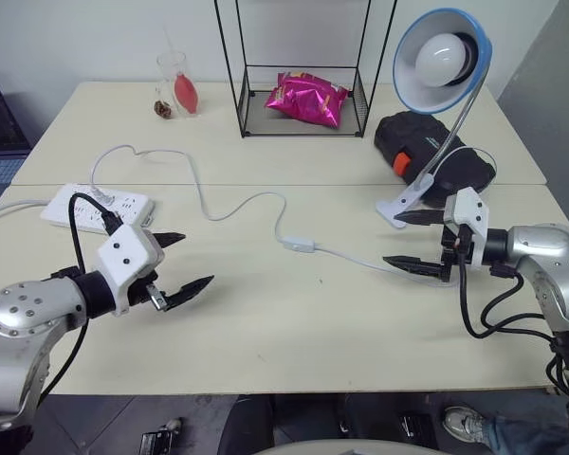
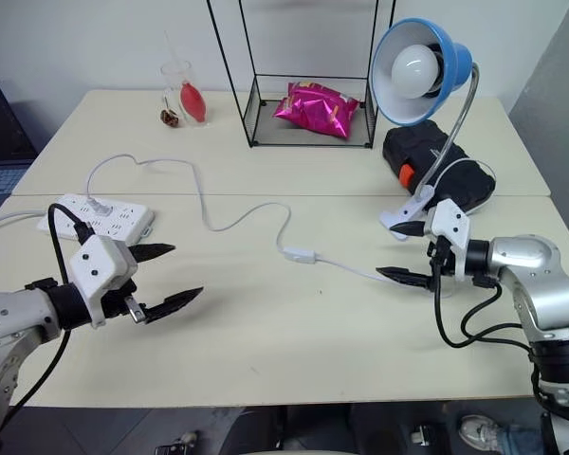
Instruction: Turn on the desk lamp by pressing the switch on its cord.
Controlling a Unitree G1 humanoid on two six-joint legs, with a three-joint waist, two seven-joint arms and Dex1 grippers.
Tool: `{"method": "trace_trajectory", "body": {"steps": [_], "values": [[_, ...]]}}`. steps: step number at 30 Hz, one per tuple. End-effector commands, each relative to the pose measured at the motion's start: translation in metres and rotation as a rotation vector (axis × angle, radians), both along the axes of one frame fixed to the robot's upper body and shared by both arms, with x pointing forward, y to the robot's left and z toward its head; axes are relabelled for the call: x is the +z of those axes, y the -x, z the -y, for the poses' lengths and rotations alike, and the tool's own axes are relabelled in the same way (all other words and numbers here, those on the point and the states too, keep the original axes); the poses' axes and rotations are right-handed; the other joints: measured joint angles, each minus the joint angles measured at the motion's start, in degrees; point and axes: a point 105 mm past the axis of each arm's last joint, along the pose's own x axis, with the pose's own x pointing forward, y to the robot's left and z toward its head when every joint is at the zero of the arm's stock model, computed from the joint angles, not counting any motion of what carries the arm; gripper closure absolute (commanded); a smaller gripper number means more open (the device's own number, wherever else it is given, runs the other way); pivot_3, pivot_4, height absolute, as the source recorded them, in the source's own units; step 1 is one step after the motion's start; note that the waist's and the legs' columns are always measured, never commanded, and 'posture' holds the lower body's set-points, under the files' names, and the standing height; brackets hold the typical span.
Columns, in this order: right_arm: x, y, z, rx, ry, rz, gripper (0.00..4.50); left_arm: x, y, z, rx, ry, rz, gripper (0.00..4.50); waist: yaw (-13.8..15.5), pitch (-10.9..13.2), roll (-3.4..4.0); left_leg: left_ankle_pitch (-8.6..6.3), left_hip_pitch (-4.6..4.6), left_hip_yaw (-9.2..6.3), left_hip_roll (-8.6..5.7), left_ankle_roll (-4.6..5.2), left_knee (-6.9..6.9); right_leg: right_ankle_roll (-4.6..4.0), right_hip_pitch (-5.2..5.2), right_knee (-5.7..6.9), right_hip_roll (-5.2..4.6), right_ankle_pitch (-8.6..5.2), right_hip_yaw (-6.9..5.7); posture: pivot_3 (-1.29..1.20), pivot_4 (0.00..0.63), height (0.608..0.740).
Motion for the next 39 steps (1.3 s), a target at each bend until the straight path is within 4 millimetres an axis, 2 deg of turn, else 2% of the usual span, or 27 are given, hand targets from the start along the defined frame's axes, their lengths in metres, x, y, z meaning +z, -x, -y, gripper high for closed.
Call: {"method": "trace_trajectory", "body": {"steps": [1,9,16,19,22,32,39], "values": [[0.011,0.004,-0.003,0.011,-0.015,0.041,0.0,0.011,0.004,0.001,-0.038,-0.023,0.037,0.01,0.0,0.0,0.0,0.0,0.0,0.0,0.0,0.0,0.0,0.0,0.0,-0.01,0.0,0.0,0.0,0.0,0.15,0.74],[0.011,0.007,-0.005,0.029,-0.005,0.035,0.0,0.007,0.007,-0.002,-0.013,-0.083,0.035,0.01,0.0,0.0,0.0,0.0,0.0,0.04,0.0,0.0,-0.01,0.0,-0.02,-0.02,0.0,0.0,0.03,0.0,0.15,0.74],[0.016,0.002,-0.012,0.054,0.004,0.041,0.0,0.015,0.015,0.014,-0.121,-0.045,0.082,0.01,0.0,0.0,0.0,0.0,0.01,0.1,0.0,0.0,0.0,0.0,-0.03,-0.01,0.0,0.0,0.08,0.0,0.15,0.74],[0.011,0.002,-0.017,0.07,0.014,0.006,0.0,0.021,0.017,0.015,-0.125,0.006,0.074,0.01,0.0,0.0,0.0,0.0,0.01,0.09,0.03,0.0,-0.01,0.0,-0.03,-0.02,0.0,0.0,0.06,0.0,0.15,0.74],[0.006,0.0,-0.021,0.08,0.035,-0.013,0.0,0.022,0.017,0.014,-0.121,-0.025,0.09,0.01,0.0,0.0,0.0,0.0,0.01,0.11,0.03,0.0,-0.03,0.0,-0.05,-0.02,0.0,0.0,0.08,0.0,0.15,0.74],[-0.004,-0.018,-0.026,0.05,0.114,-0.025,0.0,0.022,0.025,0.025,-0.154,-0.052,0.087,0.01,-0.1,0.0,0.0,0.0,0.01,0.21,0.02,0.0,-0.03,0.0,-0.08,-0.02,0.0,0.0,0.14,0.0,0.15,0.74],[-0.016,-0.027,-0.059,0.122,0.133,-0.021,0.0,0.022,0.02,0.026,-0.154,-0.06,0.096,0.01,-0.4,0.0,0.0,0.0,0.0,0.23,0.0,0.0,-0.02,0.0,-0.13,0.01,0.02,0.0,0.14,0.0,0.15,0.74]]}}
